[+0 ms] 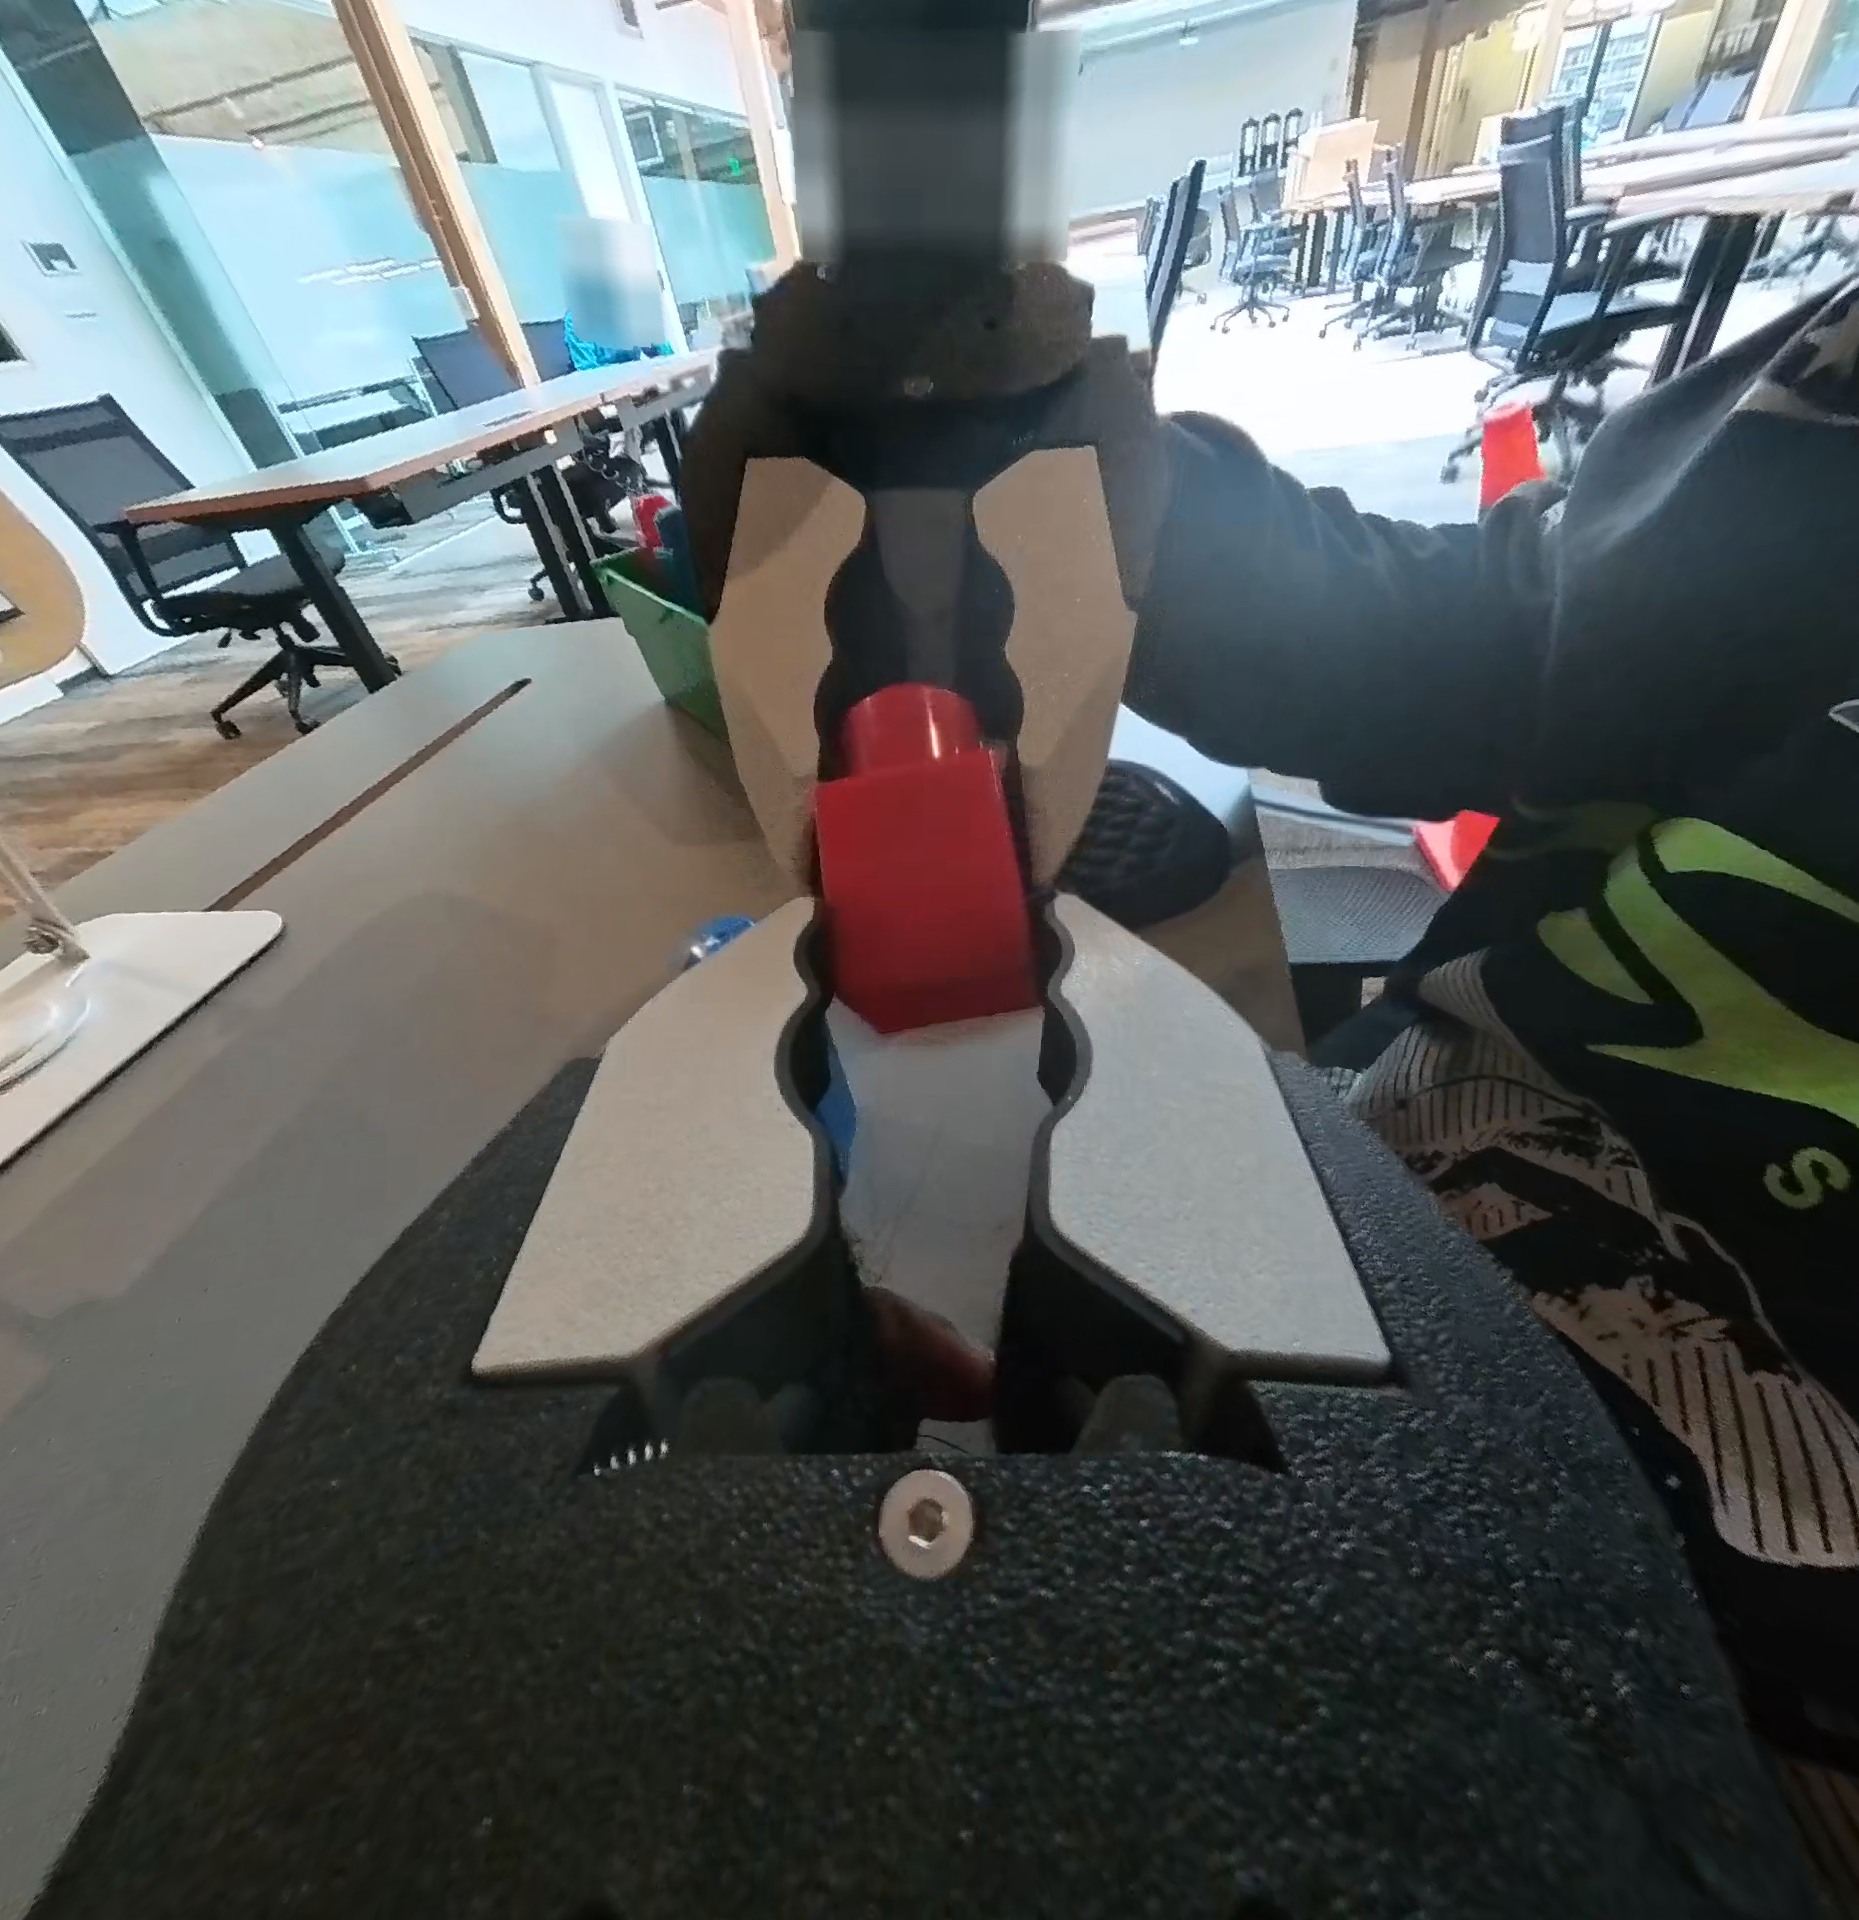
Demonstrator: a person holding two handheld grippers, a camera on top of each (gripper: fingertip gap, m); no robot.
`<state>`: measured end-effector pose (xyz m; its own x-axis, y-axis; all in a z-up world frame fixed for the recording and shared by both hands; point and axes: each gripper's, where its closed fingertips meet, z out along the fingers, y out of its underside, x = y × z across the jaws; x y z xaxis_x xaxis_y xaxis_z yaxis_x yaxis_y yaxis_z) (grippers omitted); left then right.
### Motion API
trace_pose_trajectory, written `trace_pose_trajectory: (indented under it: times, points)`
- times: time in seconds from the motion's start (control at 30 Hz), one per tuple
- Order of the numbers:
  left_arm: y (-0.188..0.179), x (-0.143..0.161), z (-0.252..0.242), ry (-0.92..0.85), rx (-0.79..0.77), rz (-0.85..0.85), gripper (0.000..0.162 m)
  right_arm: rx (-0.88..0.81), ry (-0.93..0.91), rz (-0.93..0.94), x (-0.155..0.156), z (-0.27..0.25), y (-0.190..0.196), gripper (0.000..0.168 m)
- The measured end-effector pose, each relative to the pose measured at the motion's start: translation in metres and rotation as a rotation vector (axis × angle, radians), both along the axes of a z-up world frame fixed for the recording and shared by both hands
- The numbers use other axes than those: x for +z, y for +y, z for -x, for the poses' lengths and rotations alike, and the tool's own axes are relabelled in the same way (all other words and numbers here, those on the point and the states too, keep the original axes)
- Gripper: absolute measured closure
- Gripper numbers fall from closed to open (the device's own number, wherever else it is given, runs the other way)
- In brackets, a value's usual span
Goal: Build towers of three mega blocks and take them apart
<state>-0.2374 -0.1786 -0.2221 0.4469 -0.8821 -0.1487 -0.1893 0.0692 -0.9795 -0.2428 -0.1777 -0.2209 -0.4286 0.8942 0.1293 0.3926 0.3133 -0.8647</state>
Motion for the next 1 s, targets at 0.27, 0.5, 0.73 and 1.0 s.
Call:
trace_pose_trajectory:
  times: [0.27,0.5,0.73,1.0]
  points:
    - [0.032,-0.015,0.011,-0.019,0.046,-0.056,0.085,-0.106,-0.358,-0.307,0.011,-0.025,0.050,0.133]
    - [0.047,-0.035,0.011,-0.067,-0.027,0.059,0.078,-0.126,-0.730,-0.438,-0.002,-0.030,0.077,0.133]
    - [0.047,-0.030,0.018,-0.136,-0.025,0.059,0.079,-0.094,-0.880,-0.444,-0.021,-0.025,0.085,0.133]
    - [0.046,-0.033,0.016,-0.110,-0.024,0.049,0.080,-0.081,-0.895,-0.429,-0.030,-0.023,0.086,0.133]
